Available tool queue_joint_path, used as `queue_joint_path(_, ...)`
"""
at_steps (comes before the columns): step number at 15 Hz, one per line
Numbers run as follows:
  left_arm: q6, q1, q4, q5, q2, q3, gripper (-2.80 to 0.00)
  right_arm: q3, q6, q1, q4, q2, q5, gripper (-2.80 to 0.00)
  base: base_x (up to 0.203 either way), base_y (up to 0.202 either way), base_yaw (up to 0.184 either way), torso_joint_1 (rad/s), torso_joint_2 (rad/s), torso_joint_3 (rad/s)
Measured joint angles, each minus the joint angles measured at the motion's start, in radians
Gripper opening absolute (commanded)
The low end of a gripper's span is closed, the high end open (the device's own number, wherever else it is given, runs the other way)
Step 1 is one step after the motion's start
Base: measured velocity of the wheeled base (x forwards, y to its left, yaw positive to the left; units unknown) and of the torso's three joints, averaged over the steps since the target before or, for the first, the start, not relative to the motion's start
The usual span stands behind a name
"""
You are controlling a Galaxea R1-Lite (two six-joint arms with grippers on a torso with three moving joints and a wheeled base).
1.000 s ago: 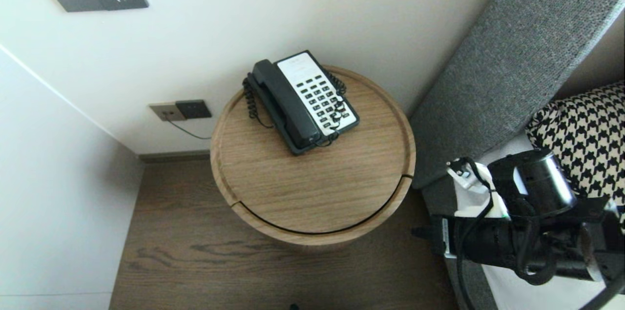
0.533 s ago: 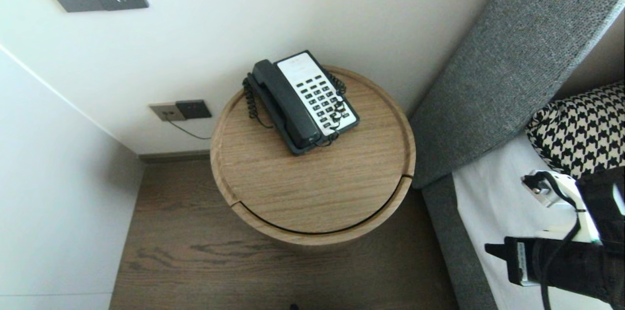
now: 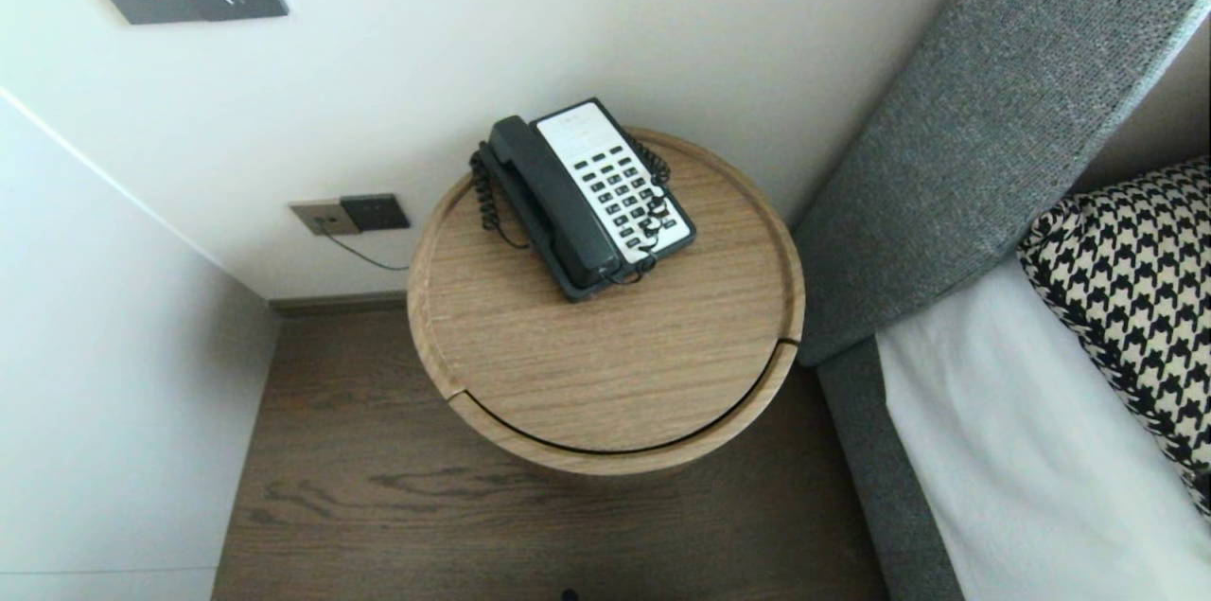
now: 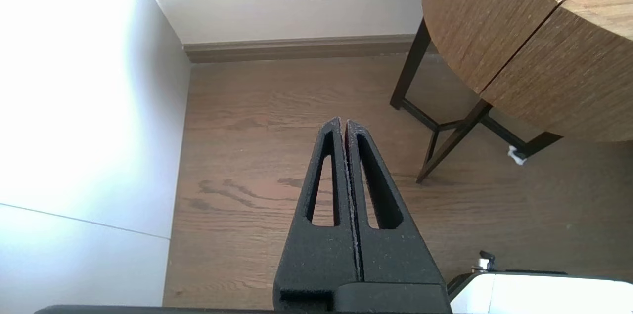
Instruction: Open the nightstand drawer
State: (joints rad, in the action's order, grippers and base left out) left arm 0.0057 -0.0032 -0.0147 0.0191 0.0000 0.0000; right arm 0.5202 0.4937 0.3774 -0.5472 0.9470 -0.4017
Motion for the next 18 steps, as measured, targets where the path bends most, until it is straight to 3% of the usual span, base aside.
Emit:
queue_joint_path(3, 0.000, 0.000, 0.000, 0.000, 0.000, 0.000, -2.80, -0.031, 0.072, -0.002, -0.047, -0.036, -0.135, -2.80, 0.000, 0.000, 0.000, 0.000, 0.00, 0.000)
queue_joint_path(5, 0.000, 0.000, 0.000, 0.000, 0.000, 0.000, -2.80, -0.049, 0.075, -0.004, -0.045, -0.057, -0.172, -2.80, 0.000, 0.000, 0.000, 0.000, 0.00, 0.000)
queue_joint_path(14, 0.000, 0.001, 0.000, 0.000, 0.000, 0.000, -2.80, -0.081, 0.039, 0.023, 0.061, -0.061, -0.168, -2.80, 0.000, 0.000, 0.000, 0.000, 0.00, 0.000)
queue_joint_path(16, 0.000, 0.001, 0.000, 0.000, 0.000, 0.000, -2.80, -0.093, -0.017, 0.014, 0.114, -0.076, -0.140, -2.80, 0.000, 0.000, 0.000, 0.000, 0.00, 0.000)
queue_joint_path(18, 0.000, 0.001, 0.000, 0.000, 0.000, 0.000, -2.80, -0.105, -0.122, -0.053, 0.168, -0.118, -0.045, -2.80, 0.000, 0.000, 0.000, 0.000, 0.00, 0.000)
